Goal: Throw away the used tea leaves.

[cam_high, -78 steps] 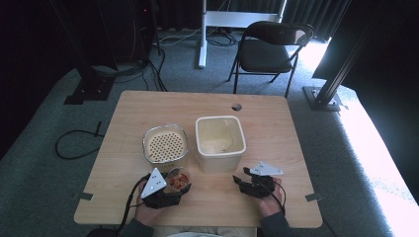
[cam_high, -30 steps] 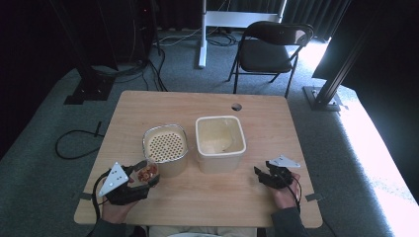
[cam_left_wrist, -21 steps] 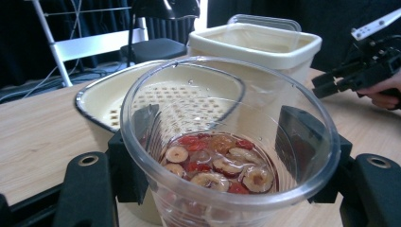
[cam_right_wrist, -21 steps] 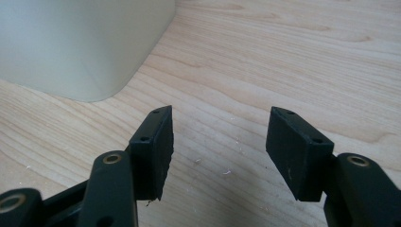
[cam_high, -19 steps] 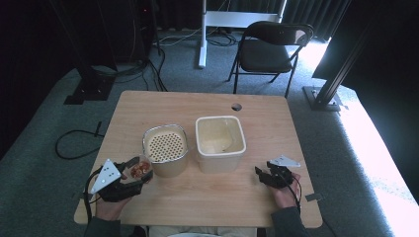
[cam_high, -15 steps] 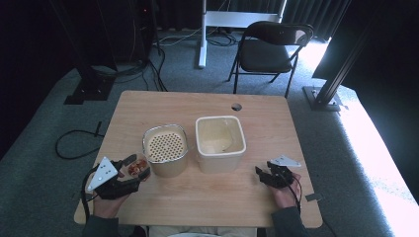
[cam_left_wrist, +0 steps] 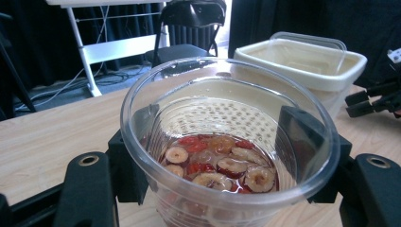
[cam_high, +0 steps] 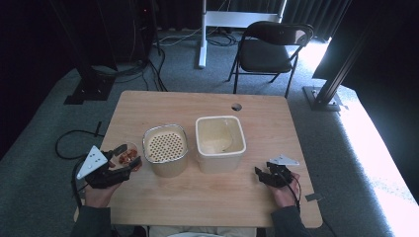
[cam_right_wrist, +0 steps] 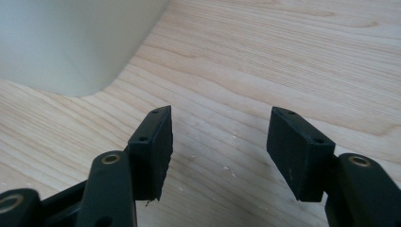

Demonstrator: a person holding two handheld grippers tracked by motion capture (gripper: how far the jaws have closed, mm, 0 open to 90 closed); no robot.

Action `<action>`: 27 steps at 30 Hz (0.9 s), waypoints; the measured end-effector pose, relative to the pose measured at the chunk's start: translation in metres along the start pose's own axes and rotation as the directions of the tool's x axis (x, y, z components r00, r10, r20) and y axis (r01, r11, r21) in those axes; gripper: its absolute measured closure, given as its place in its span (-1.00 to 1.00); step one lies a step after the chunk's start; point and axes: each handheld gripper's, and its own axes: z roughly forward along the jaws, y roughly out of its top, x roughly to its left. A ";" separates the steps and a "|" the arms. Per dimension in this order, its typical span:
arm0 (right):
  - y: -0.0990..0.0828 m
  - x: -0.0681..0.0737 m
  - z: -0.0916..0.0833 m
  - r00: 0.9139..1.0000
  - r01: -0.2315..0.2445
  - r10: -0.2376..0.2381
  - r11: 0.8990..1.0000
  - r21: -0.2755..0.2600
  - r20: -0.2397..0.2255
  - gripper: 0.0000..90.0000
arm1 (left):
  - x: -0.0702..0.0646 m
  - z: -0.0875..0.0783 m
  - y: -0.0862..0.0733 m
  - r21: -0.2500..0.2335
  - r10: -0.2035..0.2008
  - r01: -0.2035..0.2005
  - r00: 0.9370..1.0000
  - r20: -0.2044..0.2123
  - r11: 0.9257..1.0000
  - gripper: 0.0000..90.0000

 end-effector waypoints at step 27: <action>0.009 -0.020 0.015 0.991 0.118 -0.114 0.991 0.056 -0.072 -0.15 | 0.041 0.001 0.028 -0.028 -0.028 0.028 1.000 -0.009 0.999 -0.26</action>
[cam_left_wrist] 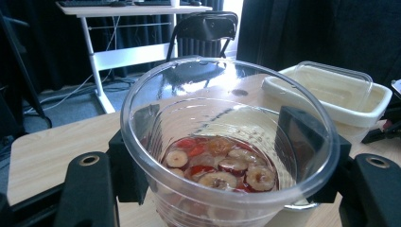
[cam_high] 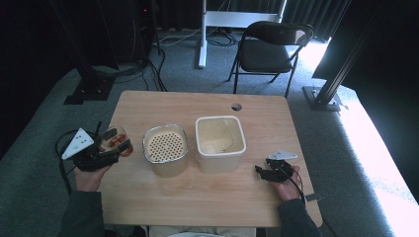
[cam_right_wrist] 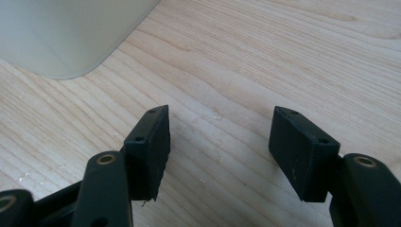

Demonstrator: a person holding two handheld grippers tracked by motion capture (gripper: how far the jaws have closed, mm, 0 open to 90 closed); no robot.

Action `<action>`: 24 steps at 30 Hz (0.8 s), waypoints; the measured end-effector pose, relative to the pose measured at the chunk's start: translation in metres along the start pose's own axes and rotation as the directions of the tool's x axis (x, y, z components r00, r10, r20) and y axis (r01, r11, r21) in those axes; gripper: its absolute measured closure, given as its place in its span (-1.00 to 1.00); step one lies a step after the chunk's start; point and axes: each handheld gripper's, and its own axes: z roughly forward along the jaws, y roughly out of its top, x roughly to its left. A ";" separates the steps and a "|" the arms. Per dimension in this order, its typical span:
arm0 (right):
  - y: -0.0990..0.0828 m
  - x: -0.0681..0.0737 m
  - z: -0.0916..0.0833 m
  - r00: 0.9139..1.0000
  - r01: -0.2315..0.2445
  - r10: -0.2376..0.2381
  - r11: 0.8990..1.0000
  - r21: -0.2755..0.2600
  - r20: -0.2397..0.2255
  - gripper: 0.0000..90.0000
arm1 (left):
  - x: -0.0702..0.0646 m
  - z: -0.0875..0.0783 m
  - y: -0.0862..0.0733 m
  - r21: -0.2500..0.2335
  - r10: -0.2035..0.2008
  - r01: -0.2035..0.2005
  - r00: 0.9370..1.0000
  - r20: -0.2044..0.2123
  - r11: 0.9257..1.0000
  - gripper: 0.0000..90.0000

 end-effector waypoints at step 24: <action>-0.005 -0.002 0.000 1.000 0.004 -0.005 0.999 -0.038 -0.010 -0.16 | 0.018 0.039 0.030 0.059 0.056 -0.054 0.998 -0.031 0.997 -0.26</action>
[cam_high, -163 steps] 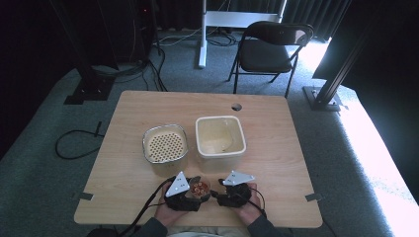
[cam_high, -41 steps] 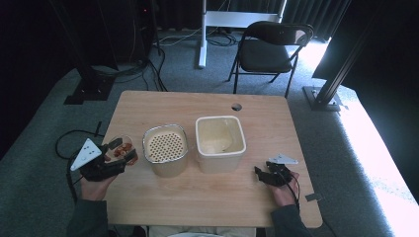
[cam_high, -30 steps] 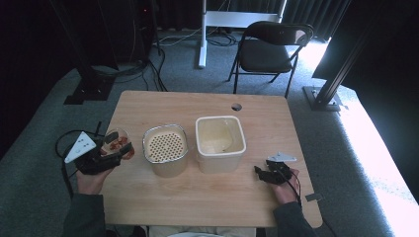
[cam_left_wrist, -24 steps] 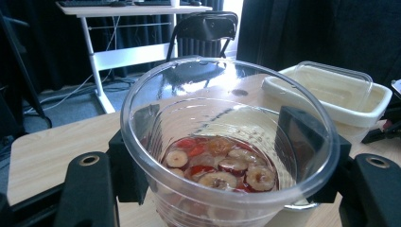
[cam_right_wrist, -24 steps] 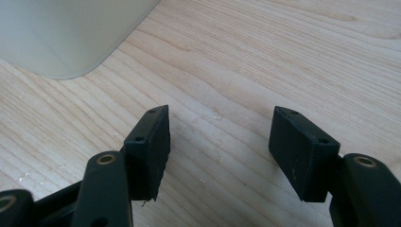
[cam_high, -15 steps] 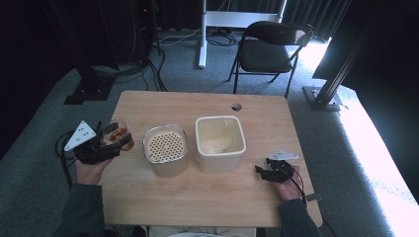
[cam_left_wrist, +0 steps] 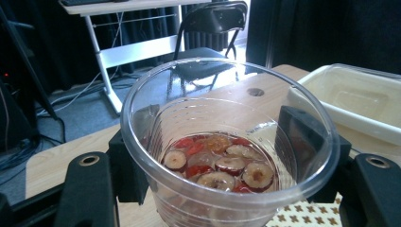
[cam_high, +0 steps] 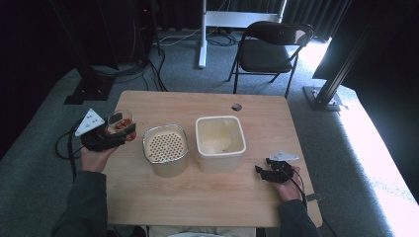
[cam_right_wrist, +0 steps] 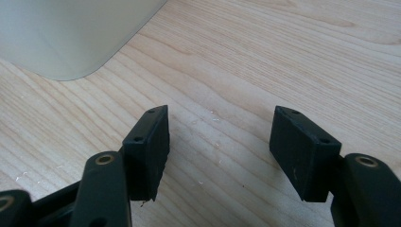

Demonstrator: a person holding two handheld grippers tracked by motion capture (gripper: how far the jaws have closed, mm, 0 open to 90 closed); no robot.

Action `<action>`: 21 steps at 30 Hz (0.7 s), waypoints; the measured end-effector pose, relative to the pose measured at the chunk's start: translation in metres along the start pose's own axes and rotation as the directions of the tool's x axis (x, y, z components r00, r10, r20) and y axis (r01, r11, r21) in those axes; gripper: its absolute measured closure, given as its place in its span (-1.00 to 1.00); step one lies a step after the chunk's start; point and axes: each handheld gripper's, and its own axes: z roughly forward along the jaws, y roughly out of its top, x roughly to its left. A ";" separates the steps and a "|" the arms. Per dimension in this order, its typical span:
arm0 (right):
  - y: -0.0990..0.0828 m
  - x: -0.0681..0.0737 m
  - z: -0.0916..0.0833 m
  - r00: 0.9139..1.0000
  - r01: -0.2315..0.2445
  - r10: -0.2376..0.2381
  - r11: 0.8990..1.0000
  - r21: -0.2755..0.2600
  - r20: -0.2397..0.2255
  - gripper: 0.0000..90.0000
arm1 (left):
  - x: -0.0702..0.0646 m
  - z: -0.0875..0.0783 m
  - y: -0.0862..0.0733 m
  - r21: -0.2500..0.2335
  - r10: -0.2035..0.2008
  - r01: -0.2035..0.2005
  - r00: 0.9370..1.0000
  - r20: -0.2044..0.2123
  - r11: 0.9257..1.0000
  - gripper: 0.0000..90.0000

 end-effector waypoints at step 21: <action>0.000 0.001 0.000 1.000 -0.006 0.006 1.000 0.000 0.009 -0.16 | -0.008 0.026 0.008 0.106 0.127 -0.118 0.989 -0.079 0.987 -0.26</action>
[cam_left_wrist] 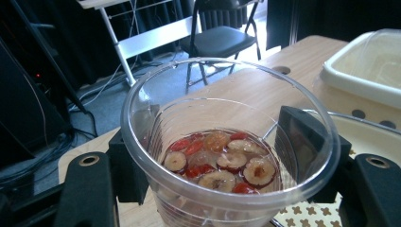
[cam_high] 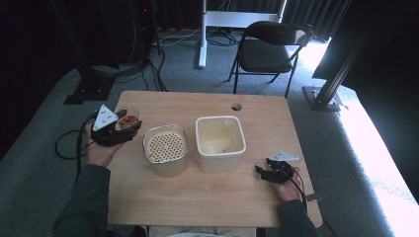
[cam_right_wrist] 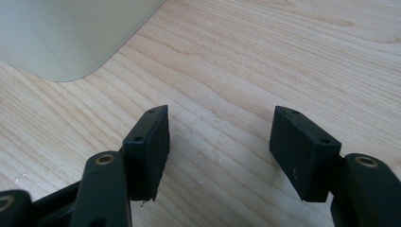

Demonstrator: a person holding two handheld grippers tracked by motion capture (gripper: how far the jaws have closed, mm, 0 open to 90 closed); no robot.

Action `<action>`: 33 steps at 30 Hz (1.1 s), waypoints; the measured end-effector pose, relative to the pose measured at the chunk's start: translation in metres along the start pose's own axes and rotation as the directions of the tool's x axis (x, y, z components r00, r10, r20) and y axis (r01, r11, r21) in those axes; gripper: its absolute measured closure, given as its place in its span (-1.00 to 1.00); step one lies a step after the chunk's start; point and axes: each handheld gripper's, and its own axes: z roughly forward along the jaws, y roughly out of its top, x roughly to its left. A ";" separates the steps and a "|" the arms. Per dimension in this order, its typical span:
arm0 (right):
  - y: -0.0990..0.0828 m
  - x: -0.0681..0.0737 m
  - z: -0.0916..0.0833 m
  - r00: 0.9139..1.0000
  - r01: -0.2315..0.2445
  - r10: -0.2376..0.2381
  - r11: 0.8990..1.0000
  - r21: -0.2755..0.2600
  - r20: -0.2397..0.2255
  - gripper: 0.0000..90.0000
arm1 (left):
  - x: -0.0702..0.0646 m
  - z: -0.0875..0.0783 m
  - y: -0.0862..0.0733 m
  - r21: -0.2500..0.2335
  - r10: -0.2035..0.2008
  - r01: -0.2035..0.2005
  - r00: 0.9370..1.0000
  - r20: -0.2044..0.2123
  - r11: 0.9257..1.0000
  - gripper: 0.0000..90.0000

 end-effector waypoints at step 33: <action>0.000 0.000 0.000 1.000 -0.002 0.002 1.000 0.000 0.004 -0.16 | -0.024 0.012 0.007 0.182 0.299 -0.277 0.949 -0.105 0.943 -0.26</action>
